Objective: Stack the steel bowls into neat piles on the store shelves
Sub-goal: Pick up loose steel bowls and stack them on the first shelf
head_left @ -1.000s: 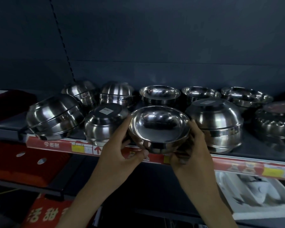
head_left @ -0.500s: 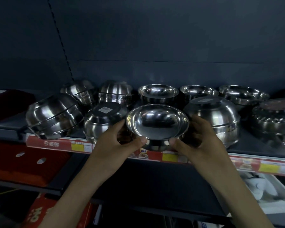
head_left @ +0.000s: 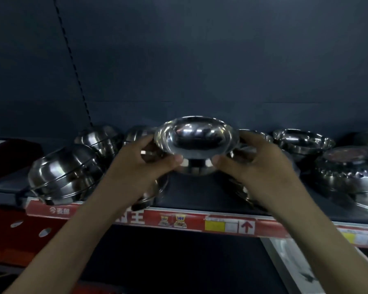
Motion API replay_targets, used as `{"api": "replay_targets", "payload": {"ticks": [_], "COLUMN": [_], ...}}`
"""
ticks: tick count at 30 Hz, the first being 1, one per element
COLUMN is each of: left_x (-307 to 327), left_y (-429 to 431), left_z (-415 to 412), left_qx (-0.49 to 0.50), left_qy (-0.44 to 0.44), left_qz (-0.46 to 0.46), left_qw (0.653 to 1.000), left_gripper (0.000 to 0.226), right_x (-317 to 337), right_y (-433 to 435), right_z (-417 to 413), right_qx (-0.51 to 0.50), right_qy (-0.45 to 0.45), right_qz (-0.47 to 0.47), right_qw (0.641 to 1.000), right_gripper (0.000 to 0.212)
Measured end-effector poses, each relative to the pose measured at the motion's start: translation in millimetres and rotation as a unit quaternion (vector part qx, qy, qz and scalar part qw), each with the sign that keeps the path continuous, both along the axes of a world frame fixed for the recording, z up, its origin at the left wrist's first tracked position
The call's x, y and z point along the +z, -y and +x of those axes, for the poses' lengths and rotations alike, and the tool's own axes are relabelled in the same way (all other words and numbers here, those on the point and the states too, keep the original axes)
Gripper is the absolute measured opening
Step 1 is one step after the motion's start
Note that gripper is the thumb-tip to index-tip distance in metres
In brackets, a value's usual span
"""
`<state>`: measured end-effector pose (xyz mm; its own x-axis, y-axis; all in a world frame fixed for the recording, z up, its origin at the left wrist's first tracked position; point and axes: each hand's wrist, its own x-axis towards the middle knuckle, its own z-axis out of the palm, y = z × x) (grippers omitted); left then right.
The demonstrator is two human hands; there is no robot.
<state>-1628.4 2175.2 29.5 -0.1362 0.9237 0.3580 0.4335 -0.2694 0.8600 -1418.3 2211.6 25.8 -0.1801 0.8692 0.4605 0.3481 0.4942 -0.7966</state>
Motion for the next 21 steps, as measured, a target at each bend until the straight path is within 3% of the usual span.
{"api": "replay_targets", "payload": {"ticks": [6,12,15,21], "left_x": [30.7,24.2,14.9,-1.1], "left_y": [-55.2,-114.7,-137.3,-164.9], "left_z": [-5.3,-9.9,-11.9,-20.0], "left_qx": [-0.006,-0.01,-0.006,-0.003], "left_qy": [0.028,0.075,0.071,0.005], "left_qz": [-0.016,-0.076,-0.113,-0.139], "left_qw": [0.999,0.994,0.991,0.99], "left_gripper": [0.024,0.026,0.029,0.023], "right_x": [41.7,45.9,41.8,27.8], "right_y": [-54.6,-112.3,-131.7,-160.5], "right_z": [-6.0,-10.9,-13.4,-20.9], "right_qx": [-0.017,-0.005,0.006,-0.025], "right_qy": [0.032,0.041,0.044,0.131], "right_qz": [-0.019,-0.087,-0.128,-0.133], "right_qw": [0.999,0.995,0.991,0.982], "right_gripper": [0.015,0.022,0.013,0.028]}}
